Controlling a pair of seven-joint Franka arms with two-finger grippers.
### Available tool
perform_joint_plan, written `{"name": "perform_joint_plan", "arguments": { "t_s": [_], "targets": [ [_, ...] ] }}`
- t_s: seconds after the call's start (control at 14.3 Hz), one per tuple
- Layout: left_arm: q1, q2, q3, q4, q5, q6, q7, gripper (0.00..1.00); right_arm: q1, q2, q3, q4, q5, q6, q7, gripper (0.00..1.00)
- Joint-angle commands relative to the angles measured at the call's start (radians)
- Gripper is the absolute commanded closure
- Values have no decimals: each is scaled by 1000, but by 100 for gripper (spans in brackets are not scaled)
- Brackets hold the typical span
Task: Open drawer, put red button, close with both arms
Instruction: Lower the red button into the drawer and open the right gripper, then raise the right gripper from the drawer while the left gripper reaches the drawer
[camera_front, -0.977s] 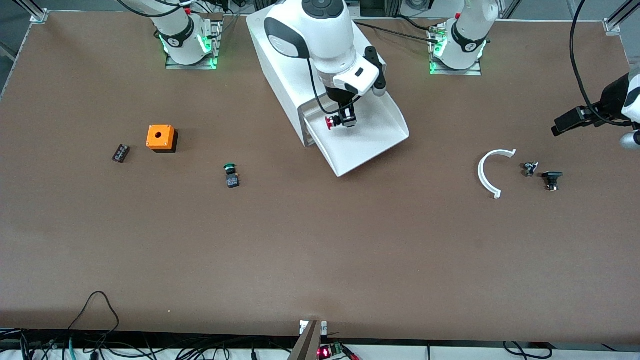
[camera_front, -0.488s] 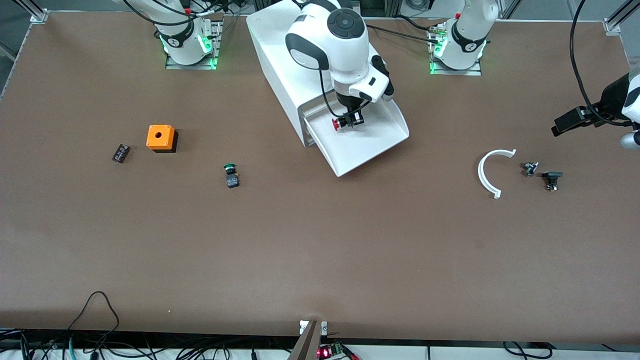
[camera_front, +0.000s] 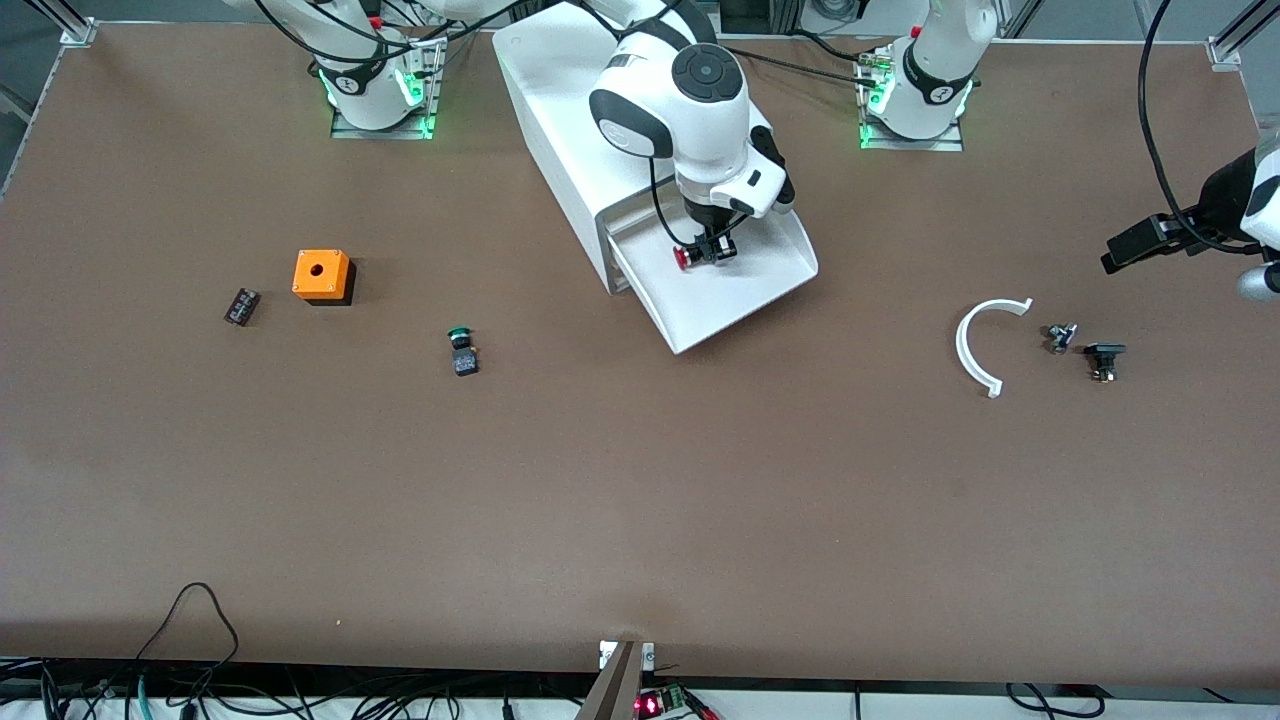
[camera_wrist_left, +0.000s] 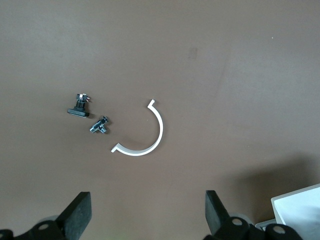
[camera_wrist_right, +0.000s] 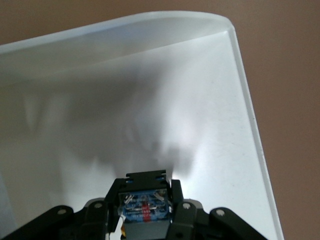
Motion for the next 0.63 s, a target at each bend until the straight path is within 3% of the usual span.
{"name": "perform_joint_plan", "arguments": {
  "t_s": [0.0,0.35,0.56],
  "targets": [
    [-8,17,-1,24,31,1,-13,0,9,5,-5,25,-8,2,25,0],
    [-32,50,-3,16,16,63,-18,0,-5,-40,-4,160,-8,-102,72,0],
    [-75,117,-65,-18,-7,166,-152,0,-53,-112,-5,217,-9,-193,144,0]
  ]
}}
